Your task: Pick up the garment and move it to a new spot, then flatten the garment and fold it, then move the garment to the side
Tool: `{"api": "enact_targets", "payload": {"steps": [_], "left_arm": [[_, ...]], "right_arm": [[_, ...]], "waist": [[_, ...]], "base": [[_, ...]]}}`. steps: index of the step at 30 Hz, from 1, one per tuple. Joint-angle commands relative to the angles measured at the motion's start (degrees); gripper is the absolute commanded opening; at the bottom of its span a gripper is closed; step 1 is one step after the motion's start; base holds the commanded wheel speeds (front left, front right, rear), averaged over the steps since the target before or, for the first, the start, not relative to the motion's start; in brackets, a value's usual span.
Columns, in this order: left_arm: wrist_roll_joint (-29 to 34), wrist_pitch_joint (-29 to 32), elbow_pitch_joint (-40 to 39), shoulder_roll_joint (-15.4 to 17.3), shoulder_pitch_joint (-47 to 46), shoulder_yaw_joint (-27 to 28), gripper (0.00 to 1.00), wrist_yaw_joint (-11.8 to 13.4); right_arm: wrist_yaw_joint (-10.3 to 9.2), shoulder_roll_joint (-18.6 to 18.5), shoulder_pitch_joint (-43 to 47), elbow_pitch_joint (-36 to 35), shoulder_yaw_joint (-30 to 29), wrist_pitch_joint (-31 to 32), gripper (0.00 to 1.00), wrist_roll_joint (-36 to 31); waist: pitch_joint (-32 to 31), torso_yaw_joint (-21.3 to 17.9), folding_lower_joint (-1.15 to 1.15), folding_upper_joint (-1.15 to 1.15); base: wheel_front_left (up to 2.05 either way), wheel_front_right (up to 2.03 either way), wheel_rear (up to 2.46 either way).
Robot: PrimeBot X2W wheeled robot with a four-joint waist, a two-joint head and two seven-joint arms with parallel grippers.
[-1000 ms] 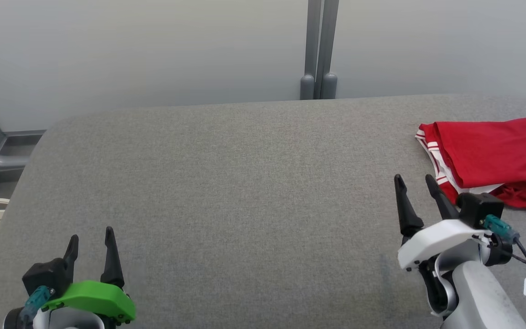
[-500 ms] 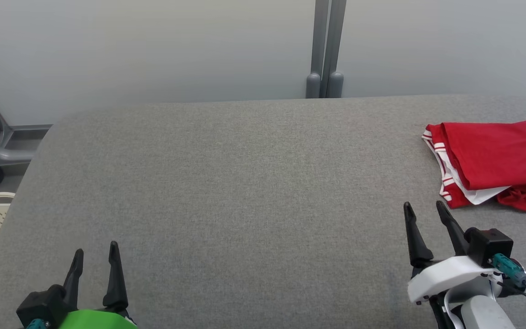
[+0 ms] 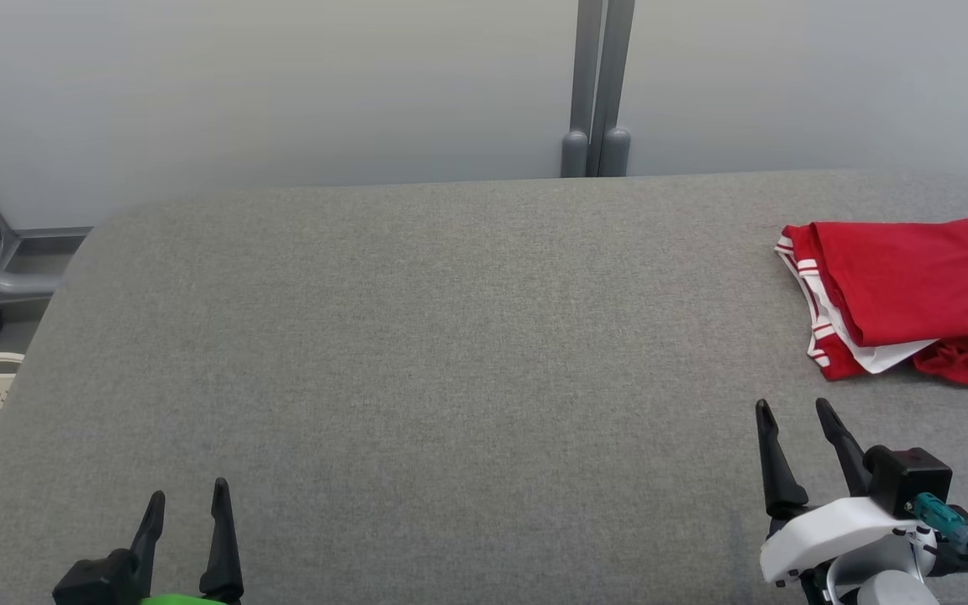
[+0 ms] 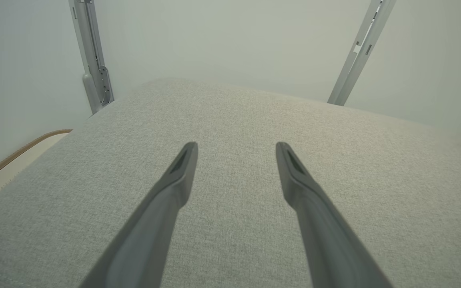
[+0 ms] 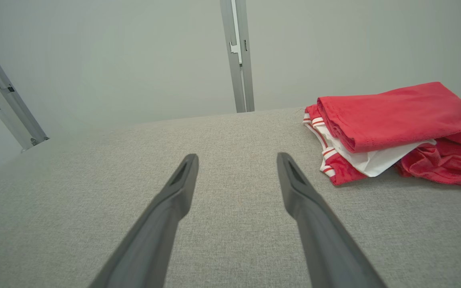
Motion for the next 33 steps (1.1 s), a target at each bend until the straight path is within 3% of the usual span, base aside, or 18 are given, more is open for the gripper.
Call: {"api": "enact_targets", "payload": {"steps": [1,22,23,28,33], "left_arm": [[0.61,-0.16,0.25,-0.22,0.00,0.32,1.00,-0.28],[2.57,-0.16,2.61,-1.61,-1.34,2.41,1.00,-1.47],[2.18,0.02,2.69,-1.52,-0.65,2.32,0.00,-1.35],[1.16,0.79,4.24,-1.92,-0.22,2.39,0.00,-1.41],[-3.76,2.54,4.07,-2.23,-1.26,3.20,0.00,-1.77]], "right_arm": [[-0.03,-0.11,0.62,-0.08,0.10,-0.18,1.00,0.17],[-0.03,-0.11,0.44,1.14,0.68,-0.19,1.00,0.98],[0.00,0.01,0.22,1.17,0.63,0.00,0.00,0.59],[0.00,0.24,0.70,2.70,0.32,0.48,0.00,1.56],[0.00,0.21,0.30,2.26,-0.41,2.18,0.00,7.26]], "waist": [[0.02,-0.06,0.00,0.00],[0.73,-0.36,0.00,0.00],[0.74,-0.36,0.00,0.00],[0.77,-0.37,0.00,0.00],[0.89,-0.38,0.00,0.00]], "base": [[0.00,0.00,0.00],[0.00,0.00,0.00],[0.00,0.00,0.00],[0.00,0.00,0.00],[0.00,0.00,0.00]]}}
